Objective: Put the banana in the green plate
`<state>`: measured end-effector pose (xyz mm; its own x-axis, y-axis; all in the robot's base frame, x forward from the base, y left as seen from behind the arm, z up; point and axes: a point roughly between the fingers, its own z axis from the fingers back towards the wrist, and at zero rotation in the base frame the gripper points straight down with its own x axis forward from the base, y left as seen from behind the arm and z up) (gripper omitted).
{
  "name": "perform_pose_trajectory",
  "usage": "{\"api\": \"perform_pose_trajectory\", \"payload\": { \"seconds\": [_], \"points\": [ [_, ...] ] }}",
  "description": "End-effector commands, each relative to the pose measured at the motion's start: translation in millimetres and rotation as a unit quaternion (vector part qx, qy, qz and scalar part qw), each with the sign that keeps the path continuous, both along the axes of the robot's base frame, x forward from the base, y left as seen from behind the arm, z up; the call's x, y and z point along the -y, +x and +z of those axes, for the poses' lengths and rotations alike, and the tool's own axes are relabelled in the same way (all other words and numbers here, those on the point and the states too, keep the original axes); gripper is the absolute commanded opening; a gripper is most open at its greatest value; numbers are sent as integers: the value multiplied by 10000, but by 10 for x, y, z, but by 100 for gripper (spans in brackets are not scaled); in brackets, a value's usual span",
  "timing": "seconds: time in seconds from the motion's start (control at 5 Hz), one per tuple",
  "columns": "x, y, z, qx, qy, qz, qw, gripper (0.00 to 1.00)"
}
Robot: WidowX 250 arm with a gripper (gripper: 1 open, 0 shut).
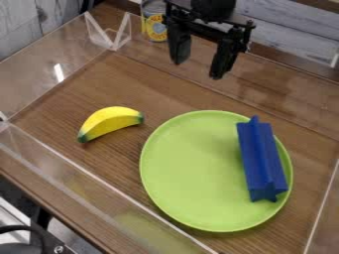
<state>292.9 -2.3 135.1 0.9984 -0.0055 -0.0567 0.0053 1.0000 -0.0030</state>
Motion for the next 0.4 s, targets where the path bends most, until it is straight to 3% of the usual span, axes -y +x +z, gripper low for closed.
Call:
{"api": "perform_pose_trajectory", "payload": {
  "seconds": [0.0, 0.2],
  "points": [
    [-139, -66, -62, 13, 10, -210, 9998, 100],
    [-345, -190, -91, 109, 14, -724, 9973, 100]
  ]
}}
